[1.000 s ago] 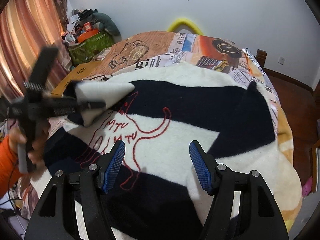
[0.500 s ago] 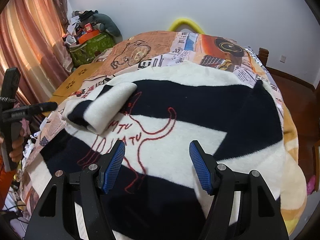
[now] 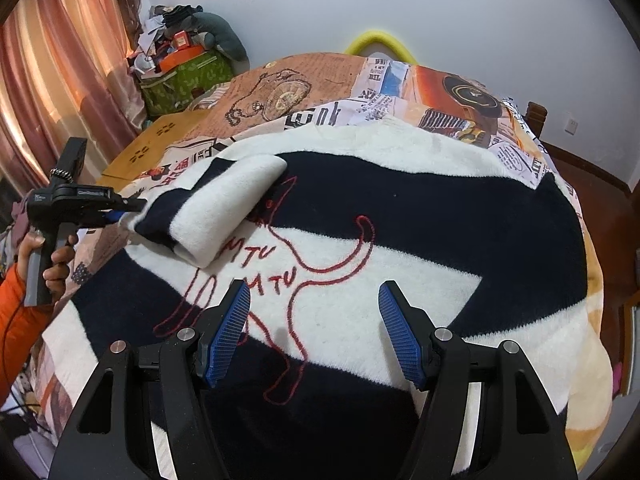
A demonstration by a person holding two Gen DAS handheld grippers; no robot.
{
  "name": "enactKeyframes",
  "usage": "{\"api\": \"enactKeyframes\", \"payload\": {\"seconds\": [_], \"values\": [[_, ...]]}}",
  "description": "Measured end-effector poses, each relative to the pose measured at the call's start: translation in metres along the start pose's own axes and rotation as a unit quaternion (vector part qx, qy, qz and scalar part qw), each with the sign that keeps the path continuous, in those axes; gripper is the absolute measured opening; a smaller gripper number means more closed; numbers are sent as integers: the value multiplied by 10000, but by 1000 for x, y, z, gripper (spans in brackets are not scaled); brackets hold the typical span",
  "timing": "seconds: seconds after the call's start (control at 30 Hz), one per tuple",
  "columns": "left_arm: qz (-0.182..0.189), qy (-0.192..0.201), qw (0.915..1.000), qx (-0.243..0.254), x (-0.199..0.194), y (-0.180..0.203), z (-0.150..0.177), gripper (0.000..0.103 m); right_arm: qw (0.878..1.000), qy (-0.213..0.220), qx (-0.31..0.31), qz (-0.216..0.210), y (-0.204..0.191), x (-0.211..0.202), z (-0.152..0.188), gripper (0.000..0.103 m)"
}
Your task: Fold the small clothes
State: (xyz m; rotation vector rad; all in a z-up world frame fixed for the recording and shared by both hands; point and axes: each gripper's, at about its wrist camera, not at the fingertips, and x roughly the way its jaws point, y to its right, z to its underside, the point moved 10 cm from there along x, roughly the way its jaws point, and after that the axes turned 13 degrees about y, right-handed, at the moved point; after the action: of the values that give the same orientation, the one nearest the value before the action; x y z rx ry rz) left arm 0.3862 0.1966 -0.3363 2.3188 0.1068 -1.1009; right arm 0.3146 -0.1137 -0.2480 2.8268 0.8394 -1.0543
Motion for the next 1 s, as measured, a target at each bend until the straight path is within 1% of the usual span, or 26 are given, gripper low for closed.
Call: {"api": "enactKeyframes", "payload": {"seconds": [0.07,0.13,0.17,0.23,0.3,0.37,0.4,0.43,0.47,0.57,0.63,0.67,0.7,0.73,0.77,0.8,0.83,0.87,0.9,0.93,1.0], "values": [[-117,261,9990,353,-8,18,-12,8,10000,18,11,1,2,0,-1,63],[-81,477,9970,609,-19,39,-24,7,10000,45,13,8,4,0,-2,63],[18,609,9953,748,-27,58,-32,7,10000,58,33,14,7,0,-2,63],[208,751,9929,896,-37,87,-44,6,9999,84,77,15,11,-1,-2,63],[472,908,9879,1164,-49,131,-52,6,9999,109,128,24,16,-2,-2,63],[685,993,9829,1395,-55,169,-54,6,9998,112,185,19,21,-3,-2,63],[831,1006,9794,1541,-58,192,-53,6,9997,100,203,35,24,-4,0,63],[922,1010,9769,1645,-58,207,-50,6,9997,80,207,56,27,-4,2,63],[1078,997,9717,1848,-59,234,-44,6,9997,56,209,96,31,-5,5,63],[1388,886,9610,2224,-54,287,-24,6,9995,19,257,179,42,-9,11,63],[1500,759,9546,2460,-43,315,-7,7,9992,-52,314,243,53,-11,16,63],[1479,714,9524,2569,-37,326,2,7,9989,-81,338,300,59,-11,18,63],[1438,680,9513,2639,-31,333,9,10,9986,-94,352,391,67,-13,21,63],[1411,608,9503,2709,-26,339,17,17,9982,-99,345,475,72,-14,21,63],[1427,517,9487,2775,-21,345,25,20,9973,-81,307,655,80,-17,22,63],[1439,488,9481,2793,-19,346,29,27,9955,-26,239,914,92,-22,22,63],[1434,480,9478,2808,-18,346,33,37,9944,16,212,1037,99,-27,21,63],[1388,499,9479,2825,-18,345,34,43,9937,39,218,1097,104,-30,21,63],[1340,539,9481,2832,-18,341,32,54,9929,58,260,1163,112,-34,22,63],[1292,605,9484,2833,-19,338,30,58,9921,70,310,1215,118,-38,23,63],[1157,723,9501,2804,-23,327,23,60,9906,142,369,1312,128,-45,21,63]]}}
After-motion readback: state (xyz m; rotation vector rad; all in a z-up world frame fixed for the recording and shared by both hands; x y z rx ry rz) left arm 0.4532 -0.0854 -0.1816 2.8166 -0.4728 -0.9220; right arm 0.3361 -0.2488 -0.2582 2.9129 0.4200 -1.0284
